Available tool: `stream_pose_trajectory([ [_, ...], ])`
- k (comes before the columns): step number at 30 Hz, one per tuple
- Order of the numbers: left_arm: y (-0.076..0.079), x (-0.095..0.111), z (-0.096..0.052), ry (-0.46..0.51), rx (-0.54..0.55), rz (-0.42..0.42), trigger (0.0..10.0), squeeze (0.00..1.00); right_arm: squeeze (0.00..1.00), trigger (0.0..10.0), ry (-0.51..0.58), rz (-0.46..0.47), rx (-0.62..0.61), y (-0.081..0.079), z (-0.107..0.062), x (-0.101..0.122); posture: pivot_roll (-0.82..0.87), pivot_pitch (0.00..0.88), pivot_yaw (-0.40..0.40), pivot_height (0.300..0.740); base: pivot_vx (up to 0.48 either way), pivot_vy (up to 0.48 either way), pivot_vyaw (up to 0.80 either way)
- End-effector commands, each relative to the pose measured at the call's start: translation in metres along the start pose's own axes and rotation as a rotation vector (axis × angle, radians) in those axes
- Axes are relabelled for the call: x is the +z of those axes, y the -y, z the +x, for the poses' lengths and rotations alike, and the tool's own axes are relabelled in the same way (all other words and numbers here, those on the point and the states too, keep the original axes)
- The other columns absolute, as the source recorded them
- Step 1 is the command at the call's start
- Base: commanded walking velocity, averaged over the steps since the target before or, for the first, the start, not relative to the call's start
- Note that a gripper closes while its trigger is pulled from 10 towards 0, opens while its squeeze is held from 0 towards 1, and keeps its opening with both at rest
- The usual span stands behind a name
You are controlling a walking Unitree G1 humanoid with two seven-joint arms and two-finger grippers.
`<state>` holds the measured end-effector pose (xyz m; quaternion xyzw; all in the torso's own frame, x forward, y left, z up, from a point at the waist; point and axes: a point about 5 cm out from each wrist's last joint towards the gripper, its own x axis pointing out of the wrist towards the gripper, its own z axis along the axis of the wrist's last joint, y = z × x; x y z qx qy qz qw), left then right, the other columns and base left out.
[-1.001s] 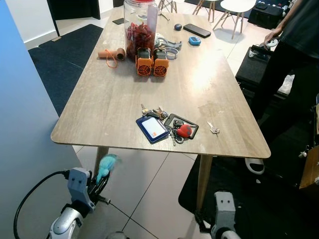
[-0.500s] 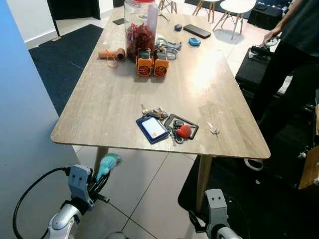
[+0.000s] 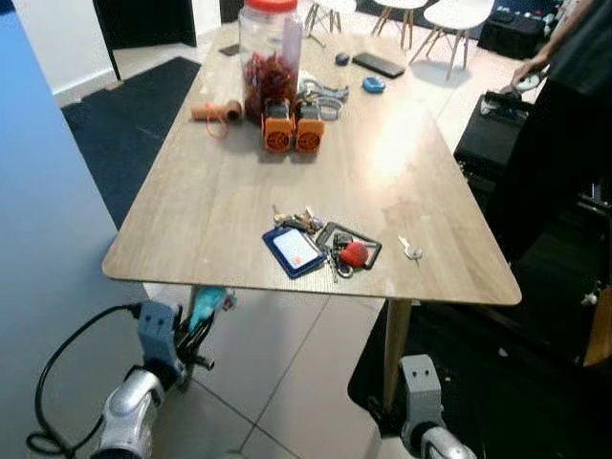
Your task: Hang keys on a hook
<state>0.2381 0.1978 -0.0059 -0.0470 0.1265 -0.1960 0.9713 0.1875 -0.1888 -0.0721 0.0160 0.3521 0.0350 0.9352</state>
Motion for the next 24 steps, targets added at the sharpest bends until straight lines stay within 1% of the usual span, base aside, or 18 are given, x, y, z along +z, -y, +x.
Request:
stream_pose_trajectory([
  [1, 0.013, -0.014, 0.001, -0.065, -0.035, -0.030, 10.0, 0.00, 0.00, 10.0, -0.012, 0.055, -0.024, 0.007, -0.002, -0.003, 0.06, 0.010, -0.061, 0.740, 0.000, 0.000, 0.00],
  [2, 0.014, -0.017, 0.003, -0.080, -0.011, -0.037, 10.0, 0.00, 0.00, 10.0, -0.025, 0.023, -0.020, 0.006, -0.001, -0.003, 0.05, 0.013, -0.055, 0.740, 0.000, 0.000, 0.00],
  [4, 0.014, -0.018, 0.003, -0.086, 0.004, -0.038, 10.0, 0.00, 0.00, 10.0, -0.033, 0.004, -0.020, 0.005, -0.001, -0.004, 0.05, 0.013, -0.055, 0.740, 0.000, 0.000, 0.00],
  [5, 0.016, -0.020, 0.003, -0.103, -0.019, -0.027, 10.0, 0.00, 0.00, 10.0, -0.030, 0.011, -0.021, 0.005, -0.002, -0.004, 0.04, 0.012, -0.055, 0.740, 0.000, 0.000, 0.00],
  [6, 0.018, -0.024, 0.003, -0.143, -0.040, -0.016, 10.0, 0.00, 0.00, 10.0, -0.029, 0.025, -0.029, 0.005, -0.002, -0.006, 0.04, 0.020, -0.051, 0.740, 0.000, 0.000, 0.00],
  [7, 0.019, -0.027, 0.003, -0.158, -0.046, -0.024, 10.0, 0.00, 0.00, 10.0, -0.031, 0.034, -0.035, 0.005, -0.003, -0.008, 0.04, 0.026, -0.047, 0.740, 0.000, 0.000, 0.00],
  [11, 0.020, -0.036, -0.001, -0.217, -0.030, -0.006, 10.0, 0.00, 0.00, 10.0, -0.078, 0.064, -0.058, 0.003, -0.009, -0.023, 0.03, 0.035, -0.035, 0.740, 0.000, 0.000, 0.00],
  [12, 0.020, -0.036, -0.001, -0.217, -0.030, -0.006, 10.0, 0.00, 0.00, 10.0, -0.078, 0.064, -0.058, 0.003, -0.009, -0.023, 0.03, 0.035, -0.035, 0.740, 0.000, 0.000, 0.00],
  [14, 0.017, -0.038, -0.002, -0.235, 0.030, 0.016, 10.0, 0.00, 0.00, 10.0, -0.105, 0.056, -0.070, 0.002, -0.012, -0.031, 0.03, 0.042, -0.032, 0.740, 0.000, 0.000, 0.00],
  [15, 0.017, -0.038, -0.002, -0.235, 0.030, 0.016, 10.0, 0.00, 0.00, 10.0, -0.105, 0.056, -0.070, 0.002, -0.012, -0.031, 0.03, 0.042, -0.032, 0.740, 0.000, 0.000, 0.00],
  [17, 0.017, -0.041, 0.000, -0.252, 0.090, 0.016, 10.0, 0.00, 0.00, 10.0, -0.128, 0.059, -0.104, 0.001, -0.016, -0.040, 0.01, 0.047, -0.011, 0.740, 0.000, 0.000, 0.00],
  [21, 0.023, -0.041, 0.005, -0.255, 0.086, 0.024, 10.0, 0.00, 0.00, 10.0, -0.115, 0.081, -0.127, 0.002, -0.017, -0.039, 0.00, 0.047, 0.001, 0.740, 0.000, 0.000, 0.00],
  [23, 0.028, -0.041, 0.010, -0.264, 0.090, 0.014, 10.0, 0.00, 0.00, 10.0, -0.092, 0.100, -0.143, 0.004, -0.016, -0.036, -0.01, 0.058, 0.009, 0.740, 0.000, 0.000, 0.00],
  [24, 0.028, -0.041, 0.010, -0.264, 0.090, 0.014, 10.0, 0.00, 0.00, 10.0, -0.092, 0.100, -0.143, 0.004, -0.016, -0.036, -0.01, 0.058, 0.009, 0.740, 0.000, 0.000, 0.00],
])
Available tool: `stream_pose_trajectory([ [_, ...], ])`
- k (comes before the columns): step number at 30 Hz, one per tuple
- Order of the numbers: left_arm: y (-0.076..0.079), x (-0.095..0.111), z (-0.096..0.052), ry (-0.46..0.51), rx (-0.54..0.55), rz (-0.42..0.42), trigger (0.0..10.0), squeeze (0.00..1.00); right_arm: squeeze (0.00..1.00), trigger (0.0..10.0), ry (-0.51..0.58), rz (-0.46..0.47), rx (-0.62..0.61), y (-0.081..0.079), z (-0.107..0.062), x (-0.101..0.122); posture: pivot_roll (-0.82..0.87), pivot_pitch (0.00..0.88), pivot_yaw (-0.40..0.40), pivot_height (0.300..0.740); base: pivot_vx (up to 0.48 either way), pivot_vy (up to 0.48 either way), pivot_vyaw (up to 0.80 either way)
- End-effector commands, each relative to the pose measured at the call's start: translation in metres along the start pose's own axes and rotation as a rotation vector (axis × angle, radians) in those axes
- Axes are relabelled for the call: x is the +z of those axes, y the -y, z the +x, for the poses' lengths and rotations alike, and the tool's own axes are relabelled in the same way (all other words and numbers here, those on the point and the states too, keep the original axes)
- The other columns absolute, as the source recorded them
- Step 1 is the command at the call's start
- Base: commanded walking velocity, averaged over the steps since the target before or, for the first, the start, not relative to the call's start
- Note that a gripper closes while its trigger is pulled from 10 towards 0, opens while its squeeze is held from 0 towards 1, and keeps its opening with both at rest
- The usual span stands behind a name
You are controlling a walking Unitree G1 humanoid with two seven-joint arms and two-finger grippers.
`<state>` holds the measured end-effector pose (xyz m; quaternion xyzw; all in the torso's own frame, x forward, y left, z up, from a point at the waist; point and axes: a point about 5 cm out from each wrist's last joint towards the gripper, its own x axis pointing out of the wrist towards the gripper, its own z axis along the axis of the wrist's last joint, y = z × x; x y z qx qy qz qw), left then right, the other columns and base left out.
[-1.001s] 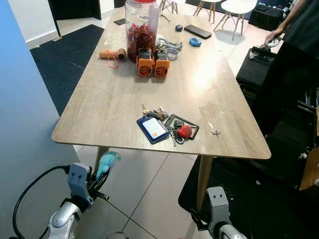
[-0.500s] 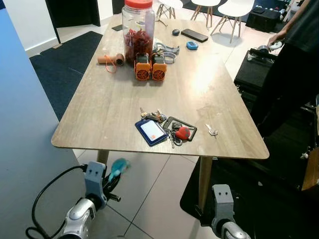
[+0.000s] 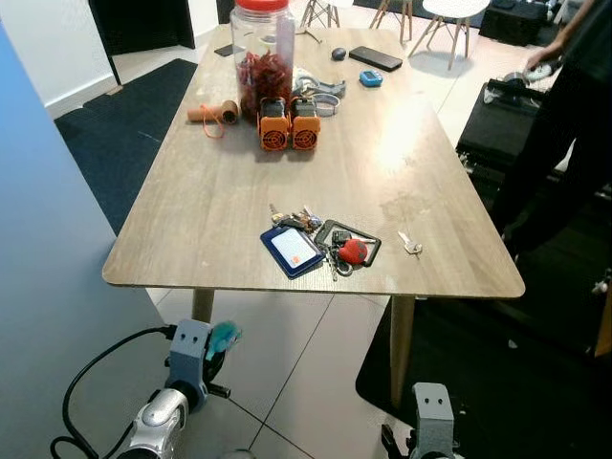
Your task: Hang keys on a hook
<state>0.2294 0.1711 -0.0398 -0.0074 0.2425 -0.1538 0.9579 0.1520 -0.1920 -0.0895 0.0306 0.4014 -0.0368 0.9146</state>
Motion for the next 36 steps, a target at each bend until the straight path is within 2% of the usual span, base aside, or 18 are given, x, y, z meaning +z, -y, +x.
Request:
stream_pose_trajectory([
  [1, 0.007, -0.004, 0.002, -0.027, -0.005, -0.006, 10.0, 0.00, 0.00, 10.0, 0.016, 0.020, -0.021, 0.003, 0.000, 0.001, -0.01, 0.058, 0.009, 0.740, 0.000, 0.000, 0.00],
  [6, 0.015, -0.003, 0.007, -0.049, -0.025, 0.018, 10.0, 0.00, 0.00, 10.0, 0.029, 0.011, -0.015, 0.004, -0.001, 0.001, -0.02, 0.070, 0.012, 0.740, 0.000, 0.000, 0.00],
  [10, 0.016, -0.003, 0.008, -0.068, -0.031, 0.019, 10.0, 0.00, 0.00, 10.0, 0.029, 0.035, -0.001, 0.002, -0.001, 0.002, -0.03, 0.067, 0.016, 0.740, 0.000, 0.000, 0.00],
  [12, 0.014, -0.002, 0.009, -0.064, -0.021, 0.027, 10.0, 0.00, 0.00, 10.0, 0.019, 0.064, 0.044, -0.005, 0.000, 0.001, -0.02, 0.061, 0.014, 0.740, 0.000, 0.000, 0.00],
  [19, 0.013, -0.002, 0.008, -0.077, -0.037, 0.027, 10.0, 0.00, 0.00, 10.0, 0.029, 0.066, 0.050, -0.004, 0.000, 0.002, 0.01, 0.052, 0.019, 0.740, 0.000, 0.000, 0.00],
  [20, 0.010, -0.003, 0.006, -0.071, -0.025, 0.041, 10.0, 0.00, 0.00, 10.0, 0.026, 0.061, 0.034, -0.004, 0.000, 0.002, -0.01, 0.091, 0.029, 0.740, 0.000, 0.000, 0.00],
  [22, 0.006, -0.004, 0.005, -0.084, 0.015, 0.060, 10.0, 0.00, 0.00, 10.0, 0.017, 0.052, 0.019, -0.004, 0.000, 0.001, -0.01, 0.067, 0.031, 0.740, 0.000, 0.000, 0.00],
  [26, -0.010, -0.008, -0.002, -0.104, 0.081, 0.014, 10.0, 0.00, 0.00, 10.0, 0.021, 0.079, 0.034, -0.005, -0.001, 0.000, 0.01, 0.059, 0.033, 0.740, 0.000, 0.000, 0.00],
  [28, -0.015, -0.011, -0.006, -0.112, 0.100, 0.005, 10.0, 0.00, 0.00, 10.0, 0.003, 0.046, 0.046, -0.006, -0.002, -0.004, 0.01, 0.065, 0.031, 0.740, 0.000, 0.000, 0.00],
  [30, -0.015, -0.016, -0.010, -0.125, 0.081, 0.021, 10.0, 0.00, 0.00, 10.0, 0.002, 0.062, 0.038, -0.006, -0.002, -0.005, 0.02, 0.060, 0.018, 0.740, 0.000, 0.000, 0.00],
  [36, -0.015, -0.018, -0.013, -0.114, 0.087, 0.029, 10.0, 0.00, 0.00, 10.0, -0.019, 0.019, 0.064, -0.007, -0.002, -0.007, 0.05, 0.051, -0.006, 0.740, 0.000, 0.000, 0.00],
])
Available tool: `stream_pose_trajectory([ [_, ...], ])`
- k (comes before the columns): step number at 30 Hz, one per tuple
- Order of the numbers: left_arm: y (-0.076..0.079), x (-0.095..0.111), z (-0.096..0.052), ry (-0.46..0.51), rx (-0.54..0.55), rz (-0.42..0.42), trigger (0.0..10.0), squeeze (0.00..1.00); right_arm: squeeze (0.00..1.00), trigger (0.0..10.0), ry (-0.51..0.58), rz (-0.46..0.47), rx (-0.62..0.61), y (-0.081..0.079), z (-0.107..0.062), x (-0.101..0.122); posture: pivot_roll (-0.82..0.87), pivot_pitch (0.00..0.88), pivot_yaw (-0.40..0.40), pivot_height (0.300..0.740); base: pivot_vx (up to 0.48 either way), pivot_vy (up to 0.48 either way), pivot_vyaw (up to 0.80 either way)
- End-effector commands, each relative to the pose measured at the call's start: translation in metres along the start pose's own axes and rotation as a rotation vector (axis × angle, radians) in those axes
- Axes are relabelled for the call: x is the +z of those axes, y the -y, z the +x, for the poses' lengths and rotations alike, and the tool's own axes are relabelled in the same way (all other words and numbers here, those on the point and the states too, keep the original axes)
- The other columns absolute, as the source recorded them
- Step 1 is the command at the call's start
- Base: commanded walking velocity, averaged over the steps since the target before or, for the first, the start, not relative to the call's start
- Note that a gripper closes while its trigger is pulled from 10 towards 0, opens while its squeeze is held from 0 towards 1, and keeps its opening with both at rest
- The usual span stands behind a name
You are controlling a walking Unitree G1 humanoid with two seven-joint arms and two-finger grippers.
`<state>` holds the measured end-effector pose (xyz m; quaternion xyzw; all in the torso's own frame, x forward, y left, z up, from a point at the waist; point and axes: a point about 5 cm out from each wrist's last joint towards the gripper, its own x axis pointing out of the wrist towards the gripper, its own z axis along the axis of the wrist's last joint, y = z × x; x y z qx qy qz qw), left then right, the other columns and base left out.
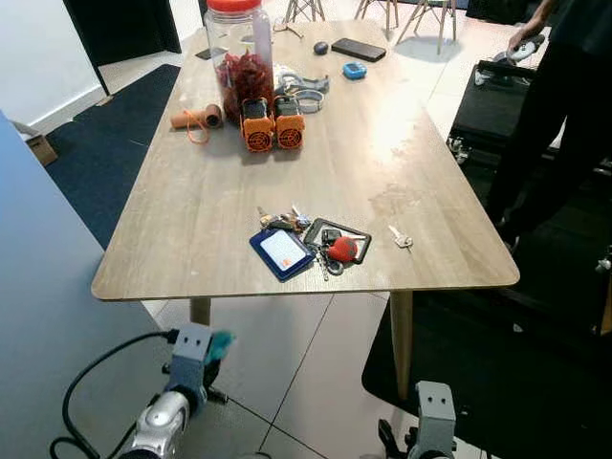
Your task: Hang keys on a hook
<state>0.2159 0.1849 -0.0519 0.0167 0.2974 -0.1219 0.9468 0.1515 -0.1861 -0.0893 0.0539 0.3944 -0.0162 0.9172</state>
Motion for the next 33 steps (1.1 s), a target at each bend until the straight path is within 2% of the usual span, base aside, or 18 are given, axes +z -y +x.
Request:
stream_pose_trajectory([
  [1, -0.0054, -0.0012, -0.0029, 0.003, 0.021, 0.014, 10.0, 0.00, 0.00, 10.0, -0.033, -0.010, 0.007, -0.0013, -0.0014, -0.0062, 0.05, 0.051, -0.006, 0.740, 0.000, 0.000, 0.00],
  [13, -0.0067, -0.0048, -0.0051, -0.001, 0.056, 0.012, 10.0, 0.00, 0.00, 10.0, -0.020, -0.025, 0.022, -0.0042, 0.0026, 0.0019, 0.06, 0.024, -0.021, 0.740, 0.000, 0.000, 0.00],
  [18, -0.0047, -0.0045, -0.0037, -0.009, 0.050, 0.009, 10.0, 0.00, 0.00, 10.0, -0.019, -0.029, 0.024, -0.0042, 0.0030, 0.0029, 0.06, 0.024, -0.023, 0.740, 0.000, 0.480, 0.00],
  [20, -0.0037, -0.0020, -0.0033, 0.017, 0.053, 0.003, 10.0, 0.00, 0.00, 10.0, -0.021, -0.030, 0.023, -0.0036, 0.0030, 0.0030, 0.06, 0.022, -0.022, 0.740, 0.000, 0.000, 0.00],
  [33, -0.0057, -0.0009, -0.0038, 0.028, 0.068, -0.005, 10.0, 0.00, 0.00, 10.0, -0.028, -0.027, 0.023, -0.0037, 0.0026, 0.0014, 0.06, 0.033, -0.024, 0.740, 0.000, 0.000, 0.00],
])
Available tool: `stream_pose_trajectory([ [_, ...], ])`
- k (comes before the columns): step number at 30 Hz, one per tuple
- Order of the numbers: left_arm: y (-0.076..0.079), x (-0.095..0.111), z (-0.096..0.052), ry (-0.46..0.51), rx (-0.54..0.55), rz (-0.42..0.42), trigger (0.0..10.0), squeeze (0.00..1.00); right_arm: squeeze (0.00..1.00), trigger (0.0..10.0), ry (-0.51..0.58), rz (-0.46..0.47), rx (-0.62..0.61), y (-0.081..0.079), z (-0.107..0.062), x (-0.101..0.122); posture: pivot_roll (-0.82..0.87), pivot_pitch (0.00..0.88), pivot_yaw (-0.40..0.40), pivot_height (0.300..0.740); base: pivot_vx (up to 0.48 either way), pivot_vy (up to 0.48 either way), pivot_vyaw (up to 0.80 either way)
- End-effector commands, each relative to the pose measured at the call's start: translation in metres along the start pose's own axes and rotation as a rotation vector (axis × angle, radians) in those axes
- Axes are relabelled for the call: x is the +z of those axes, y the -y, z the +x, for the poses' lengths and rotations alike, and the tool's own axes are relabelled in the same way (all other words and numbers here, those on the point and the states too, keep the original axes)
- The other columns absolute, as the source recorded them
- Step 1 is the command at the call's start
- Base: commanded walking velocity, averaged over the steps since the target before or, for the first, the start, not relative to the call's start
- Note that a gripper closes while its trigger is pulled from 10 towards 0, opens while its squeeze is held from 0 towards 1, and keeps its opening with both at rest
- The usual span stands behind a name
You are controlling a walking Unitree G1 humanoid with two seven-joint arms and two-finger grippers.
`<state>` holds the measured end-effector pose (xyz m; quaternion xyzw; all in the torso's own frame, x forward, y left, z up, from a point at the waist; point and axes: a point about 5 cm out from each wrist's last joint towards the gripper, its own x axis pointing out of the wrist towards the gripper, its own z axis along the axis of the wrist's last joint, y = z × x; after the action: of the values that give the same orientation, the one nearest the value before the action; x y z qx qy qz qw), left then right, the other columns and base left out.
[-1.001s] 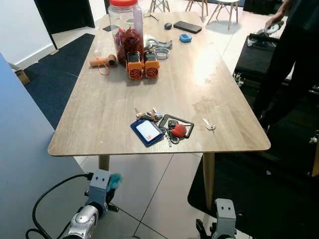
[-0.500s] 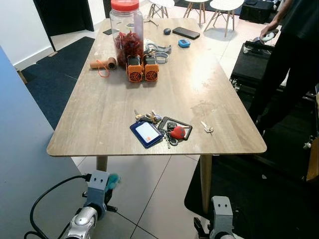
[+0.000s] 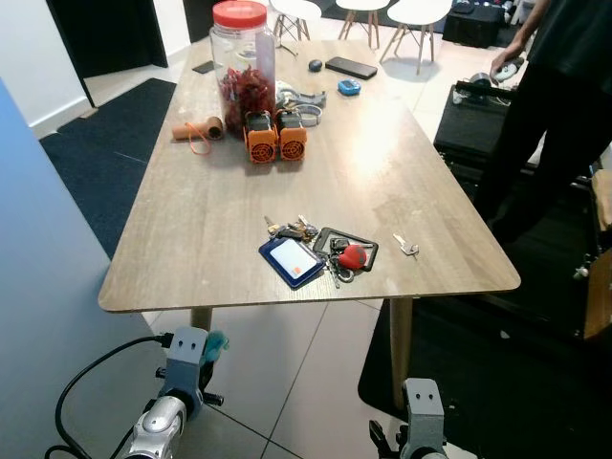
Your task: Hang keys on a hook
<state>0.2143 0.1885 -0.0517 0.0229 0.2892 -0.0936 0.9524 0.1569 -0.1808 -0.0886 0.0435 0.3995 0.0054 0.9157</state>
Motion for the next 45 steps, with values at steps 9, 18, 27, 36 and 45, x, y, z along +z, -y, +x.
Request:
stream_pose_trajectory([
  [9, -0.003, -0.002, -0.001, -0.004, 0.021, -0.031, 10.0, 0.00, 0.00, 10.0, -0.016, 0.008, -0.008, 0.003, 0.000, -0.002, 0.06, 0.038, -0.028, 0.740, 0.000, -0.267, 0.00],
  [18, -0.006, -0.002, -0.002, -0.003, 0.040, -0.033, 10.0, 0.00, 0.00, 10.0, -0.015, 0.005, -0.004, 0.002, 0.001, 0.000, 0.06, 0.039, -0.035, 0.740, 0.000, 0.000, 0.00],
  [27, -0.005, 0.000, 0.000, -0.008, 0.040, -0.013, 10.0, 0.00, 0.00, 10.0, -0.014, 0.002, -0.004, 0.003, 0.001, 0.002, 0.06, 0.038, -0.039, 0.740, 0.000, -0.107, 0.00],
  [36, -0.006, 0.003, 0.003, -0.015, 0.081, -0.073, 10.0, 0.00, 0.00, 10.0, -0.016, 0.006, -0.005, 0.003, 0.001, 0.002, 0.06, 0.033, -0.038, 0.740, 0.000, -0.146, 0.00],
  [45, -0.004, 0.011, 0.008, 0.006, 0.081, -0.063, 10.0, 0.00, 0.00, 10.0, -0.015, 0.004, -0.009, 0.007, 0.002, 0.005, 0.06, 0.025, -0.041, 0.740, 0.000, 0.000, 0.00],
])
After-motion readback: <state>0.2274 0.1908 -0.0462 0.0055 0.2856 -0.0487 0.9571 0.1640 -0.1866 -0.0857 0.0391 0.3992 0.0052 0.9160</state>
